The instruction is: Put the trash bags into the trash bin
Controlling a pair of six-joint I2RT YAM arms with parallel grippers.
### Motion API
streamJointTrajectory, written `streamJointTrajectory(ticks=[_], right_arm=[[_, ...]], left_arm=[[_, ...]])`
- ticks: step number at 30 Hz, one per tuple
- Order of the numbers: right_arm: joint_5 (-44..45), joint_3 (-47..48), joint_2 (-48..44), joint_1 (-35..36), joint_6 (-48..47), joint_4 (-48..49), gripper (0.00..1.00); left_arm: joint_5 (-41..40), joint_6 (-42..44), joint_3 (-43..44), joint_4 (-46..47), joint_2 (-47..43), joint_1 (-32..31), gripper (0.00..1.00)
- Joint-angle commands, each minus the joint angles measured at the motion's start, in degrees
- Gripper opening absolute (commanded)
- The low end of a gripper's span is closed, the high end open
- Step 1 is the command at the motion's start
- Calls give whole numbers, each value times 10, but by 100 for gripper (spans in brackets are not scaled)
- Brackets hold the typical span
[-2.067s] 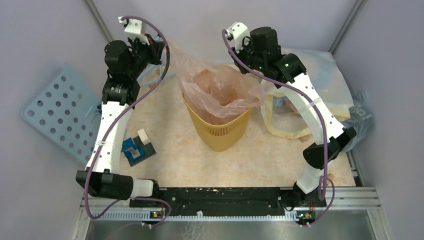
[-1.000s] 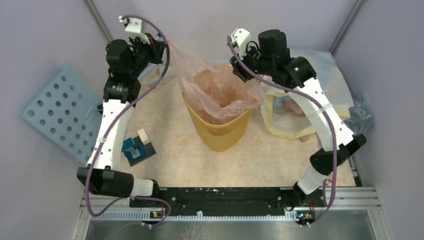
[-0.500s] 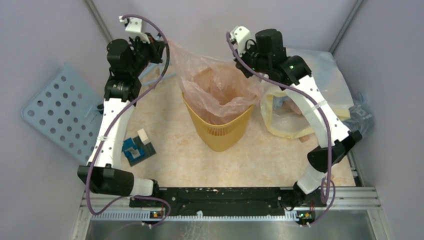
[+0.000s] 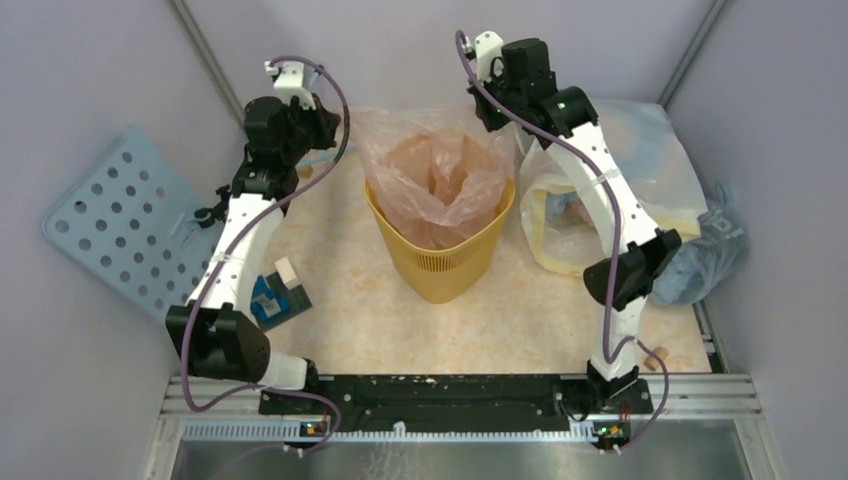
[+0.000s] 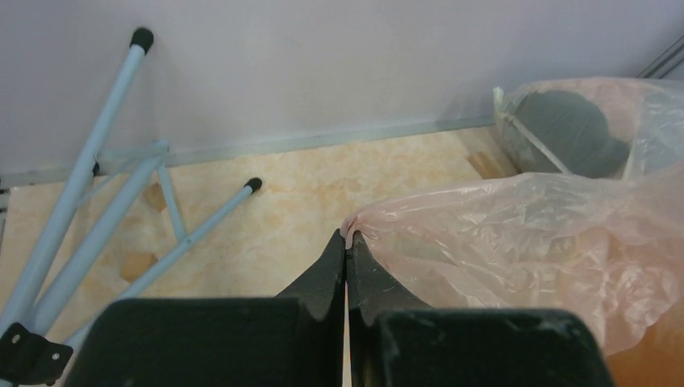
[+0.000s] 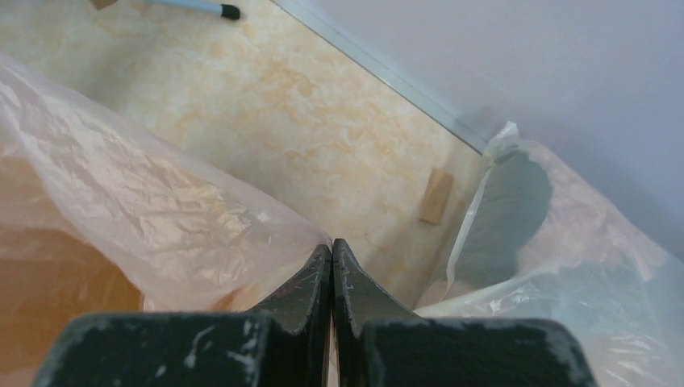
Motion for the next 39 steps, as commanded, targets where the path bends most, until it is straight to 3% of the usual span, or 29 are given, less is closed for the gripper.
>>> streamJointTrajectory(ticks=[1, 6, 14, 18, 26, 30, 33, 39], right_arm=[[39, 61, 49, -16, 36, -19, 0], [35, 51, 65, -26, 44, -20, 0], [6, 37, 80, -32, 63, -62, 0], [-24, 23, 68, -32, 90, -77, 1], [-40, 8, 51, -33, 117, -104, 6], [-18, 19, 46, -33, 138, -102, 14], [17, 64, 37, -32, 147, -113, 22], [132, 47, -30, -33, 172, -87, 57]], left_arm=[[-19, -13, -13, 32, 19, 5, 0], [-22, -34, -40, 30, 37, 16, 0], [40, -70, -94, 37, 32, 25, 0], [109, -129, -176, 95, 5, 24, 0], [115, -159, -287, 153, -58, 24, 0], [127, -184, -321, 208, -76, 24, 0], [130, -176, -301, 194, -75, 24, 0], [121, -166, -272, 162, -66, 25, 0]])
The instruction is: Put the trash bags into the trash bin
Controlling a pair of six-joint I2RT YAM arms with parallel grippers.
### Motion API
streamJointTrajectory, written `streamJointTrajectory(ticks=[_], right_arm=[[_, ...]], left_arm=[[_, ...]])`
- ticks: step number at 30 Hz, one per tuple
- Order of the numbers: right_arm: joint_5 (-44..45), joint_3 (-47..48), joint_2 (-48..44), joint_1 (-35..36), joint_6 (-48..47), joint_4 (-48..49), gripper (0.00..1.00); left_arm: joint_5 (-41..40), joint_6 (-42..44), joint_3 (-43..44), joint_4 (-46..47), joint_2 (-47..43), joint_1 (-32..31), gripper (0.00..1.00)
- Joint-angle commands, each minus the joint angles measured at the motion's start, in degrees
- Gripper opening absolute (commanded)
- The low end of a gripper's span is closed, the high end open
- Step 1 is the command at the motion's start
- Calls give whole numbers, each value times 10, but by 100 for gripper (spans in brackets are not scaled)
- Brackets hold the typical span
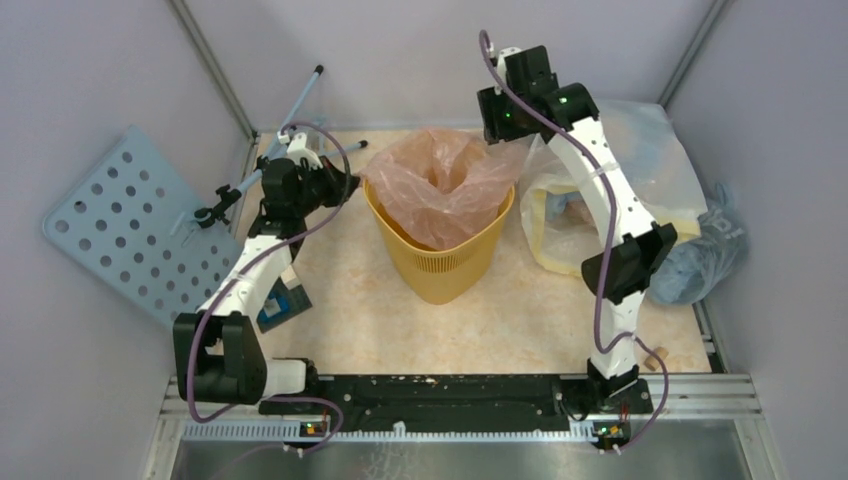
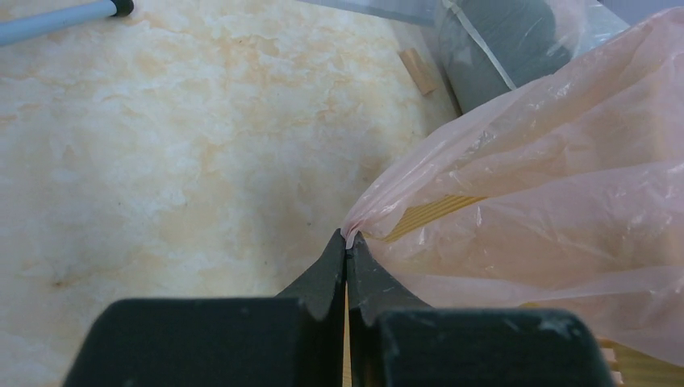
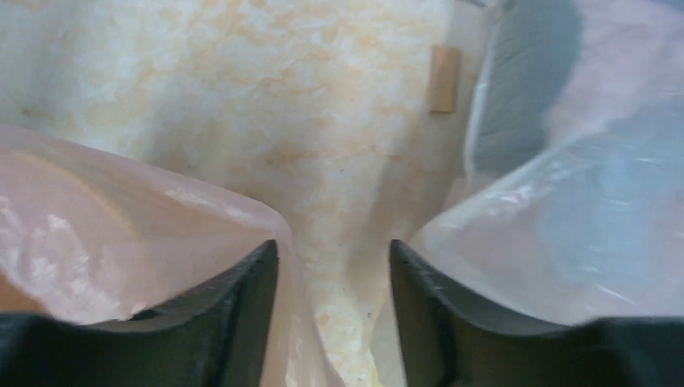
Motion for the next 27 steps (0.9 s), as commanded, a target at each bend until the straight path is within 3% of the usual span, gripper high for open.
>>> streamJointTrajectory(ticks=[1, 7, 12, 19, 25, 27], right_arm=[[97, -11, -105, -3, 27, 31, 62], [135, -74, -181, -2, 47, 54, 69], [51, -134, -258, -2, 90, 86, 73], [-92, -208, -284, -3, 191, 91, 85], [-136, -275, -322, -2, 234, 134, 86], [-131, -289, -327, -3, 240, 129, 82]], left_arm=[[-3, 3, 27, 17, -6, 3, 0], [-10, 8, 29, 15, 1, 4, 0], [-14, 8, 28, 15, 8, 4, 0], [-30, 16, 23, 11, 3, 7, 0], [-24, 14, 18, 11, -6, 8, 0], [-24, 14, 16, 10, -9, 8, 0]])
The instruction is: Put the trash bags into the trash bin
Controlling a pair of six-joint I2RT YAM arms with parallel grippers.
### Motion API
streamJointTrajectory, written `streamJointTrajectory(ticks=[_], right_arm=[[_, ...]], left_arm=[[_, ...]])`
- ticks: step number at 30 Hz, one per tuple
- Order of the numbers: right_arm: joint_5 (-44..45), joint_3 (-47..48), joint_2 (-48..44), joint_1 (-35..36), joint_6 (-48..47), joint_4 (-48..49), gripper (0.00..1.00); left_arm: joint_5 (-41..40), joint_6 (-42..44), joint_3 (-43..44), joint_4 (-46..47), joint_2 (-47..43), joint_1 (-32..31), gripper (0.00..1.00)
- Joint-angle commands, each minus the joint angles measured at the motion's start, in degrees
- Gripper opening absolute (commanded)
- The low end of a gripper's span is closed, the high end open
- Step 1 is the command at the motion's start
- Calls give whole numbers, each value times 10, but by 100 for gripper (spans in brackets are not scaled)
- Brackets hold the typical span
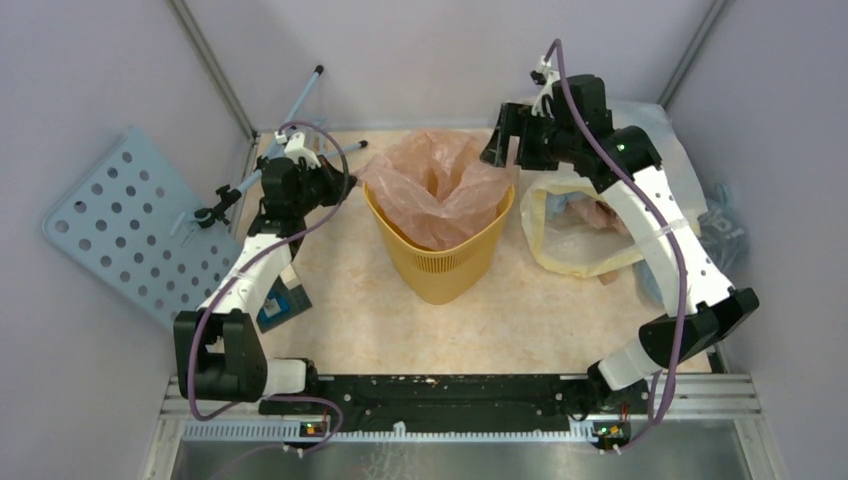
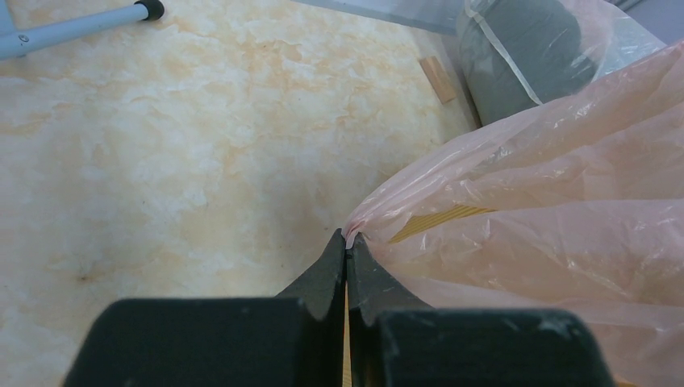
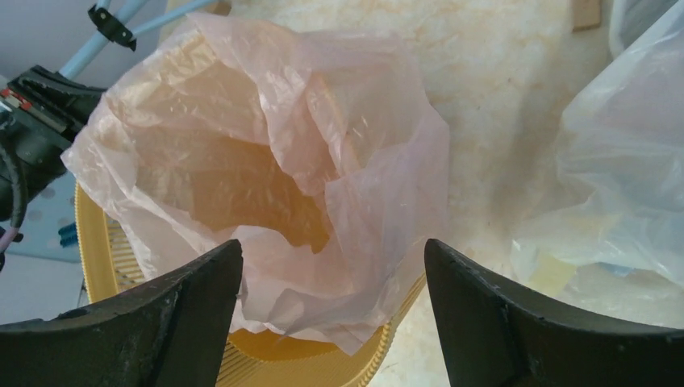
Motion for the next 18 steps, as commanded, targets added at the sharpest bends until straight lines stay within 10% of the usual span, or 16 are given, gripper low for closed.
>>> streamJointTrajectory(ticks=[1, 18], right_arm=[[-27, -19, -45, -2, 40, 34, 79], [144, -87, -107, -17, -7, 3, 7]], left_arm=[[0, 9, 6, 14, -17, 4, 0], [-14, 29, 9, 0, -19, 14, 0]])
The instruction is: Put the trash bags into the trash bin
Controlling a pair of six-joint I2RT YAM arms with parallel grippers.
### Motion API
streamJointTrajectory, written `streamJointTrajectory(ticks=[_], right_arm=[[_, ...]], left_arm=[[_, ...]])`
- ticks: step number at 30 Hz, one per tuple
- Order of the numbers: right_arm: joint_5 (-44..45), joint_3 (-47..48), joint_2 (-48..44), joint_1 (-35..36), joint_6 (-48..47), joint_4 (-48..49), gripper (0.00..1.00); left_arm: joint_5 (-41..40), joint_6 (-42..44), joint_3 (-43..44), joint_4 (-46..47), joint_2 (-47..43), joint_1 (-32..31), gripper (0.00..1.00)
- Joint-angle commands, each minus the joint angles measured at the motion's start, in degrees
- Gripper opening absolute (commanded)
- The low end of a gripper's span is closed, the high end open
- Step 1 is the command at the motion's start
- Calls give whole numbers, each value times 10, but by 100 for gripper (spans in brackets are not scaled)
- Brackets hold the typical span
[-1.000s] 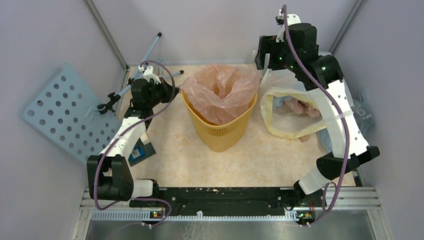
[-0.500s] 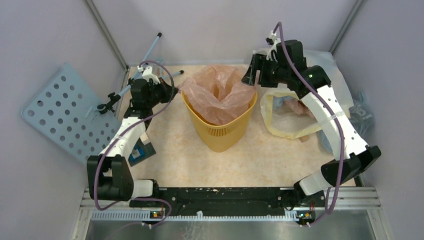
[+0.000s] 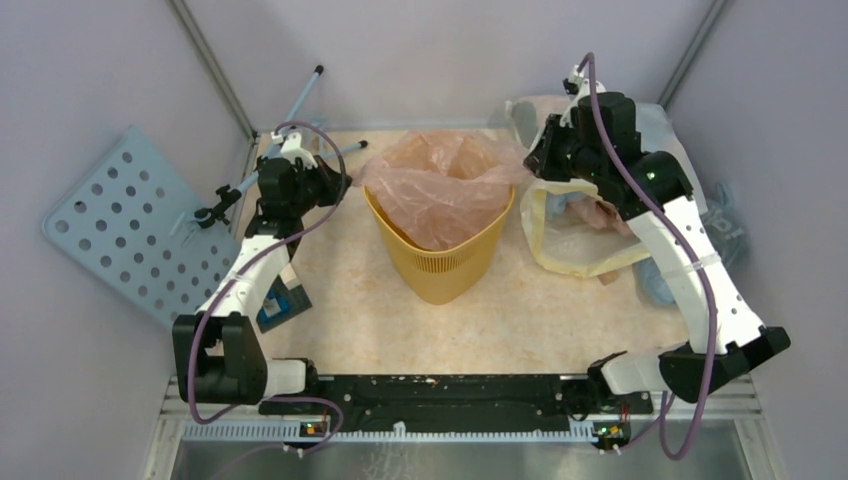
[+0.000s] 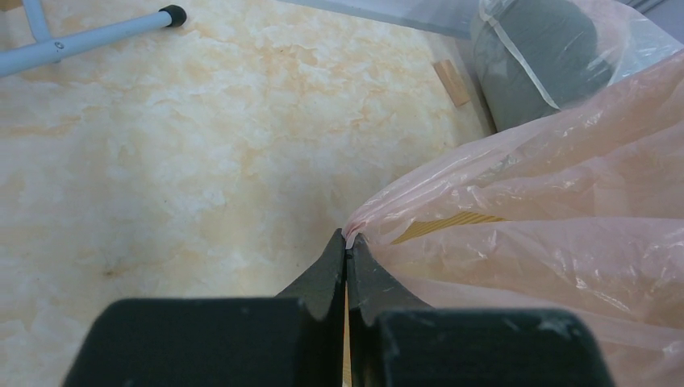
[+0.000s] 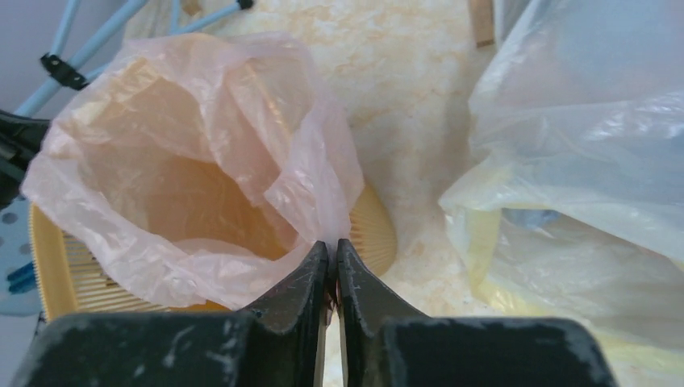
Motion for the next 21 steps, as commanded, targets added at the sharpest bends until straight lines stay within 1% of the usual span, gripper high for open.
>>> streamJointTrajectory(ticks=[1, 2, 9, 16, 19, 21], right_arm=[[69, -7, -8, -19, -22, -16, 3], [73, -13, -7, -21, -25, -19, 0], [75, -77, -33, -24, -33, -15, 0], [12, -159, -62, -24, -23, 10, 0], [-14, -179, -74, -24, -21, 25, 0], [-29, -189, -83, -24, -22, 31, 0]], left_arm=[[-6, 15, 8, 6, -11, 7, 0], [-5, 15, 7, 6, -12, 8, 0], [5, 13, 0, 5, -13, 10, 0], [42, -1, -15, 15, -13, 9, 0], [81, -26, -21, 30, -15, 10, 0], [95, -27, -18, 24, -19, 11, 0]])
